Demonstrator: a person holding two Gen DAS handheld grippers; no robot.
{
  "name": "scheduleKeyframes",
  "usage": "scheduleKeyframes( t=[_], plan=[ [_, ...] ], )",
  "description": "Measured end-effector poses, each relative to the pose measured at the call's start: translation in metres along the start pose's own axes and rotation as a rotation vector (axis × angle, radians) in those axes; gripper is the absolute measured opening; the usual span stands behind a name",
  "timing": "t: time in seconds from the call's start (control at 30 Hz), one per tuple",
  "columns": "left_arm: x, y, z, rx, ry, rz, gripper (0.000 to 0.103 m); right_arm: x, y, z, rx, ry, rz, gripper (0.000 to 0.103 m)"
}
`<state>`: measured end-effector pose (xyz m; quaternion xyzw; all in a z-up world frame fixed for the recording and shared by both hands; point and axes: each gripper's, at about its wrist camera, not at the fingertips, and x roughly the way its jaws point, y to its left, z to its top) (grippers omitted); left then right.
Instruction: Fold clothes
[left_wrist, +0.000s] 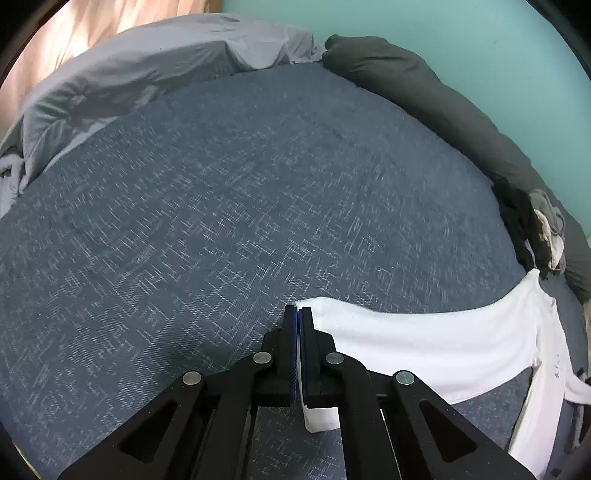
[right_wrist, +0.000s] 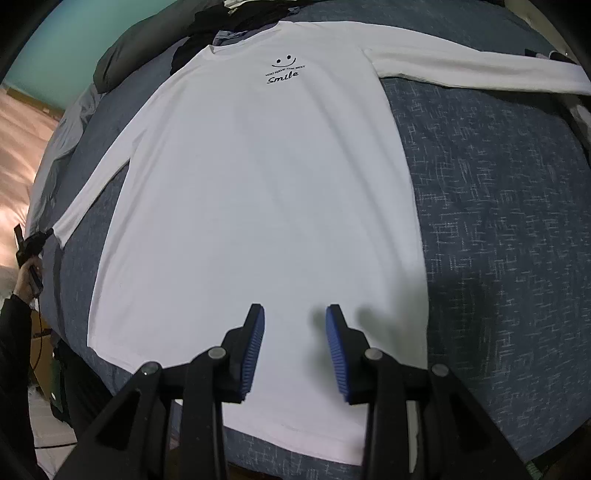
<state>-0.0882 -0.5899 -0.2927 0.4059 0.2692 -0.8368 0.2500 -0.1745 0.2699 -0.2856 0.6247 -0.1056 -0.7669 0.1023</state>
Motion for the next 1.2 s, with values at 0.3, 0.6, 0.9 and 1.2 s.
scheduleKeyframes(
  t=[0.3,0.6,0.9,1.2],
  plan=[
    [0.007,0.023,-0.005,-0.070,0.029,-0.021,0.002,0.000,0.013,-0.004,-0.023,-0.011,0.035,0.034],
    [-0.025,-0.003,-0.025,-0.025,0.052,-0.090,0.010,-0.007,0.025,-0.006,-0.043,-0.037,0.089,0.034],
    [-0.046,-0.118,-0.060,0.094,0.076,-0.240,0.023,0.006,0.068,0.016,-0.118,-0.037,0.137,0.034],
    [-0.012,-0.201,-0.119,0.074,0.124,-0.394,0.032,0.044,0.137,0.047,-0.193,-0.017,0.203,0.037]
  ],
)
